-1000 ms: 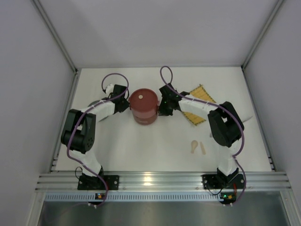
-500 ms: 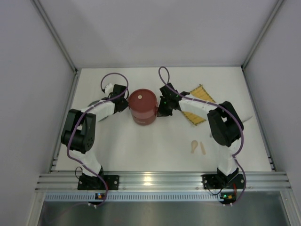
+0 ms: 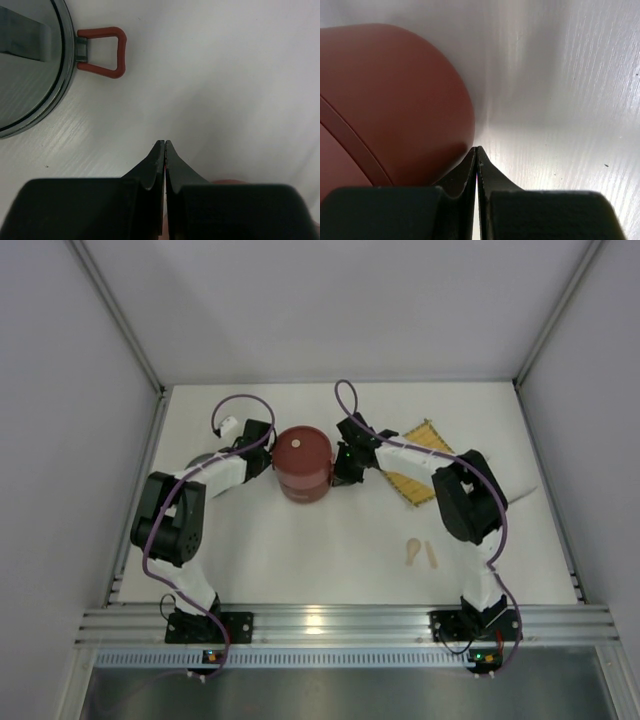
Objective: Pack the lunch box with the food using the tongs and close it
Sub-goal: Adjust the packing box at the center of the board.
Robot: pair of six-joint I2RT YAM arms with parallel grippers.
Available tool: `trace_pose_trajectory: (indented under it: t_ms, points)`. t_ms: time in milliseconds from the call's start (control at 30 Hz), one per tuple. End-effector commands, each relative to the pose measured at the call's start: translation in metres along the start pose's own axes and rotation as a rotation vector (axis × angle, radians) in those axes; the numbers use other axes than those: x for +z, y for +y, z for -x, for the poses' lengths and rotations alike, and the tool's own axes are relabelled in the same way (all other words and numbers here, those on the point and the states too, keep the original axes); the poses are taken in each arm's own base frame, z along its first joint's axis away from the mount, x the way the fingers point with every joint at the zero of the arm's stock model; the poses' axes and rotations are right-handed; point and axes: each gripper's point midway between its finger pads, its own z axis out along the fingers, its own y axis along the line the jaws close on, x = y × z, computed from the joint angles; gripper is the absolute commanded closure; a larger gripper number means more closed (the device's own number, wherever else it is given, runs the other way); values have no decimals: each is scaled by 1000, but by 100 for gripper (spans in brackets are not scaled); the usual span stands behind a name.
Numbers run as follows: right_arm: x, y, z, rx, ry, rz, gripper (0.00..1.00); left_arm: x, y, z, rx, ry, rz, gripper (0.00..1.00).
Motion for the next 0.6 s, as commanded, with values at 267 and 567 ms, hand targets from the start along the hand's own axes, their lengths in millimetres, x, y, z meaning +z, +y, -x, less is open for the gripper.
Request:
trace_pose_trajectory:
  t_ms: [267, 567]
  points:
    - [-42, 154, 52, -85, -171, 555, 100, -37, -62, -94, 145, 223, -220, 99]
    - [-66, 177, 47, -134, -193, 741, 100, -38, -63, -95, 134, 227, -226, 100]
